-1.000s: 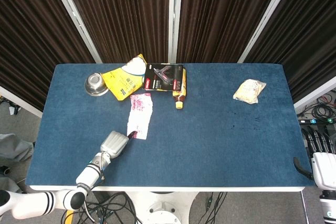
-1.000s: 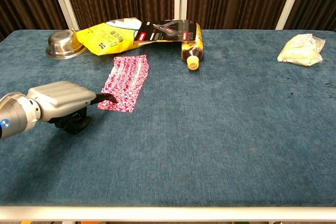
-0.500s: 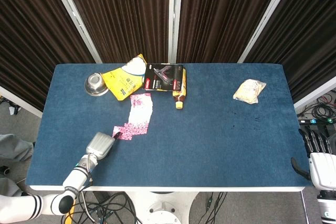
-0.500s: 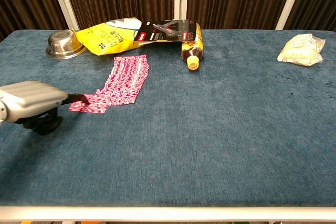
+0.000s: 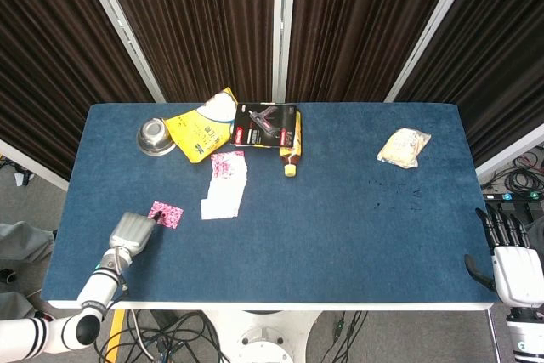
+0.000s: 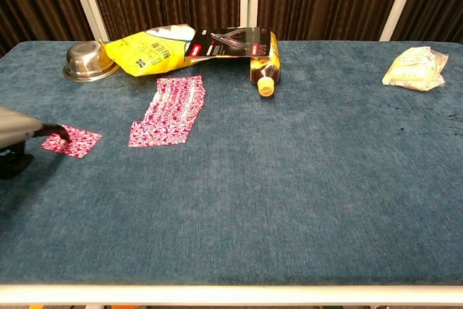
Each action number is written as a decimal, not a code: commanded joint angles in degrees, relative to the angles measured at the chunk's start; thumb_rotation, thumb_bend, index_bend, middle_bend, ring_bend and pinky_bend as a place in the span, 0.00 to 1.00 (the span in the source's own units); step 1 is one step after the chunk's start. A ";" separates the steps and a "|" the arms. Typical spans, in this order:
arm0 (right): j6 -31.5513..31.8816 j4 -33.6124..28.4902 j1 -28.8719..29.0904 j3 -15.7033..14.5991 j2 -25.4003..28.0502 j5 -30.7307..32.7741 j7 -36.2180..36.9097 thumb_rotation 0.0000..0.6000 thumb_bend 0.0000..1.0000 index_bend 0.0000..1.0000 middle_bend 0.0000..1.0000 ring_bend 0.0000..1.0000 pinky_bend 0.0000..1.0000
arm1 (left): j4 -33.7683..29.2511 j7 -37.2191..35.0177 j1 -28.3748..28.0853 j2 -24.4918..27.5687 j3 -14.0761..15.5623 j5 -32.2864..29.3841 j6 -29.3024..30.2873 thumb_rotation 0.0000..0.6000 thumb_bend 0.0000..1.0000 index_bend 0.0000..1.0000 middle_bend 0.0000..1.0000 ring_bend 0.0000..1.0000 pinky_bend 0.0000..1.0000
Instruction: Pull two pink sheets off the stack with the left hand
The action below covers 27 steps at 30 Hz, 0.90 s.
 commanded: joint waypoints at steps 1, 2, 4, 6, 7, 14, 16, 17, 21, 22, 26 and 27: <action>-0.03 -0.08 0.06 0.02 -0.08 0.01 -0.18 1.00 0.27 0.00 0.00 0.00 0.00 | -1.78 0.43 -0.22 1.23 -0.80 0.25 3.15 1.00 0.64 0.14 0.92 0.90 0.93; -0.07 -0.11 0.09 0.03 -0.09 0.03 -0.23 1.00 0.27 0.00 0.00 0.00 0.00 | -2.22 0.02 -0.12 1.28 -1.05 1.00 3.92 1.00 0.64 0.14 0.92 0.90 0.92; -0.19 -0.15 0.16 0.04 -0.12 0.05 -0.34 1.00 0.27 0.00 0.00 0.00 0.00 | -3.18 -1.31 0.08 1.24 -1.41 3.62 5.17 1.00 0.65 0.14 0.92 0.90 0.92; -0.26 -0.15 0.21 0.01 -0.17 0.04 -0.35 1.00 0.27 0.00 0.00 0.00 0.00 | -3.75 -2.05 0.17 0.85 -1.20 6.62 5.98 1.00 0.65 0.14 0.92 0.90 0.92; -0.33 -0.13 0.24 0.00 -0.21 0.06 -0.31 1.00 0.27 0.00 0.00 0.00 0.00 | -4.19 -2.47 0.13 0.50 -0.87 8.79 6.17 1.00 0.64 0.14 0.92 0.90 0.92; -0.77 0.00 0.23 -0.10 -0.12 0.47 0.27 1.00 0.27 0.00 0.00 0.00 0.00 | -3.37 -6.22 -1.07 -3.49 -0.95 15.38 3.64 1.00 0.65 0.13 0.92 0.90 0.92; -0.82 -0.39 0.18 -0.13 0.24 0.54 0.39 1.00 0.27 0.00 0.00 0.00 0.00 | -2.40 -5.36 -1.97 -4.54 -1.18 14.68 2.25 1.00 0.65 0.13 0.92 0.90 0.92; -0.69 -0.49 0.15 -0.09 0.36 0.52 0.41 1.00 0.27 0.00 0.00 0.00 0.00 | -2.00 -5.08 -2.32 -4.95 -1.36 14.30 1.78 1.00 0.65 0.13 0.92 0.90 0.91; -0.50 -0.26 0.10 0.10 0.46 0.69 1.23 1.00 0.27 0.00 0.00 0.00 0.00 | -0.41 -4.80 -3.58 -6.81 -2.45 12.80 0.32 1.00 0.65 0.13 0.92 0.90 0.91; -0.72 -0.10 0.15 0.09 0.42 0.81 1.40 1.00 0.27 0.00 0.00 0.00 0.00 | -0.10 -4.85 -3.75 -7.22 -2.60 12.64 0.15 1.00 0.65 0.13 0.92 0.90 0.91; -1.56 0.65 0.43 0.10 0.10 1.23 2.04 1.00 0.27 0.00 0.00 0.00 0.00 | 1.67 -4.76 -4.44 -9.11 -2.81 11.99 -0.67 1.00 0.65 0.13 0.92 0.90 0.89; -1.63 0.83 0.50 0.17 0.05 1.29 2.30 1.00 0.27 0.00 0.00 0.00 0.00 | 2.21 -5.00 -4.57 -9.61 -2.98 11.58 -0.95 1.00 0.65 0.13 0.92 0.90 0.89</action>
